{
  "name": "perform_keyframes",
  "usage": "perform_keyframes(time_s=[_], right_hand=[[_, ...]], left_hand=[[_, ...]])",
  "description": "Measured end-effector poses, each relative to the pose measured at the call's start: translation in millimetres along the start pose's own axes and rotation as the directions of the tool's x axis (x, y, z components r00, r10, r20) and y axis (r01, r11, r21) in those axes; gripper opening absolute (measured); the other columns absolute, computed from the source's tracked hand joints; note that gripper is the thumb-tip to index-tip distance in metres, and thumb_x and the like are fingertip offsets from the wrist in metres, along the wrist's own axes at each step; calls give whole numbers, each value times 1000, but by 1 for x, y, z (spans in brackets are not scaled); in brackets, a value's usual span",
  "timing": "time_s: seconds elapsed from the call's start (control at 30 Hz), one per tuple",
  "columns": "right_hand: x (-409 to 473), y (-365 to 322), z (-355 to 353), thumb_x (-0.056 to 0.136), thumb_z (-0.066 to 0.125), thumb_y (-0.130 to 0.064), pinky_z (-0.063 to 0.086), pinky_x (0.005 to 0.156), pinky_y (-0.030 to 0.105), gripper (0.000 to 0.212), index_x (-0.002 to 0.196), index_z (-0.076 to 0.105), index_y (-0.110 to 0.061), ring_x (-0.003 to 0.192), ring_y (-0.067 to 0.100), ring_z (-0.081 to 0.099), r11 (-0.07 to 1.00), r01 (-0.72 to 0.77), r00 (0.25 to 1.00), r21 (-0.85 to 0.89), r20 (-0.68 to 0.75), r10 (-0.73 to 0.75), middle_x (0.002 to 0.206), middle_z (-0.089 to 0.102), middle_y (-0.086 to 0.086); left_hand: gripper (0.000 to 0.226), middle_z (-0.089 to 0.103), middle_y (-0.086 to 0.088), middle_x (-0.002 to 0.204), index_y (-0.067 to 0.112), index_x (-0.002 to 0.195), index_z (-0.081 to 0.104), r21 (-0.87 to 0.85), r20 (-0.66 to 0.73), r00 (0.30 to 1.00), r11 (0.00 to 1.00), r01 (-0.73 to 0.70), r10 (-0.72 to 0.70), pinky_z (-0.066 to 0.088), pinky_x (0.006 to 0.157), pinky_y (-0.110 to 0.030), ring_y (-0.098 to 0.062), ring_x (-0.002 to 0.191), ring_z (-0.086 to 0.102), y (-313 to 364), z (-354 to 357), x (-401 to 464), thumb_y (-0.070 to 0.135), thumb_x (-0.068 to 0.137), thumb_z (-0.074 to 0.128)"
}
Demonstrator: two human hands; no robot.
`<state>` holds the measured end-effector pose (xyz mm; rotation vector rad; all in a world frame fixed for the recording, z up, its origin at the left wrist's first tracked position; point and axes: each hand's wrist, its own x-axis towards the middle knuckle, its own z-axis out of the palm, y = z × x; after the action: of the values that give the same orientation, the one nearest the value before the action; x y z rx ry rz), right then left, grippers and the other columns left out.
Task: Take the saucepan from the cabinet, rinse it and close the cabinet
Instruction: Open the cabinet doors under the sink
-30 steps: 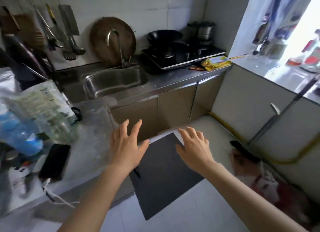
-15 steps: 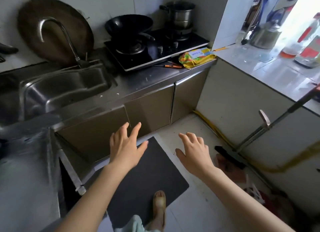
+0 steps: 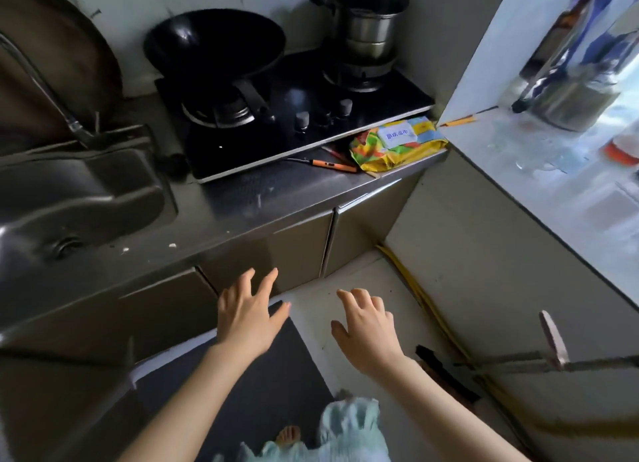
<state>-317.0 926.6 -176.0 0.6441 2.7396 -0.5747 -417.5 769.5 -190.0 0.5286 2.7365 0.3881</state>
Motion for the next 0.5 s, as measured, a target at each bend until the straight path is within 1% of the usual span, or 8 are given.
perform_keyframes(time_s=[0.1,0.2,0.27,0.33,0.37,0.43,0.5], right_hand=[[65,-2,-6,93,46,-38,37,102,46,52,140,29,-24,126,30,37,991,127,990,-51,60,-124,143,38,4],[128,-8,-10,92,46,-39,38,102,46,50,137,32,-22,124,30,39,955,277,953,-108,157,-258,141,39,5],[165,-16,-11,91,47,-36,38,102,47,48,135,33,-22,124,30,39,919,373,909,-129,247,-335,140,39,4],[189,-24,-13,90,48,-33,37,103,47,46,133,35,-22,125,30,38,891,430,873,-145,318,-370,139,39,4],[202,-31,-11,90,49,-31,37,103,47,46,133,36,-22,125,30,38,863,480,842,-159,358,-403,139,39,4],[223,-44,-5,89,48,-30,37,103,47,48,134,34,-21,126,30,36,811,558,789,-178,415,-452,141,37,4],[241,-57,6,90,46,-30,36,105,45,50,137,31,-22,129,28,35,775,606,751,-178,450,-484,144,35,2]], left_hand=[[66,17,-7,156,36,147,18,-45,8,988,987,152,-152,23,113,-45,-30,140,25,-6,6,38,55,88,41],[67,22,-7,154,35,146,21,-117,-22,942,937,329,-334,28,110,-43,-30,137,31,-11,13,71,57,87,42],[68,29,-7,150,33,146,24,-174,-24,884,873,456,-467,33,106,-39,-29,132,37,-15,18,86,59,86,42],[68,32,-7,148,32,146,25,-237,2,828,804,545,-560,37,103,-37,-26,130,41,-17,23,95,60,86,42],[69,33,-6,148,32,146,25,-265,14,792,761,592,-611,37,103,-37,-25,131,41,-20,26,100,61,85,42],[70,36,-4,146,30,145,26,-300,3,731,697,652,-683,36,104,-37,-23,132,40,-30,30,109,61,85,43],[71,41,-5,145,25,145,29,-349,-23,673,637,687,-739,36,105,-37,-23,132,40,-45,34,118,59,85,46]])
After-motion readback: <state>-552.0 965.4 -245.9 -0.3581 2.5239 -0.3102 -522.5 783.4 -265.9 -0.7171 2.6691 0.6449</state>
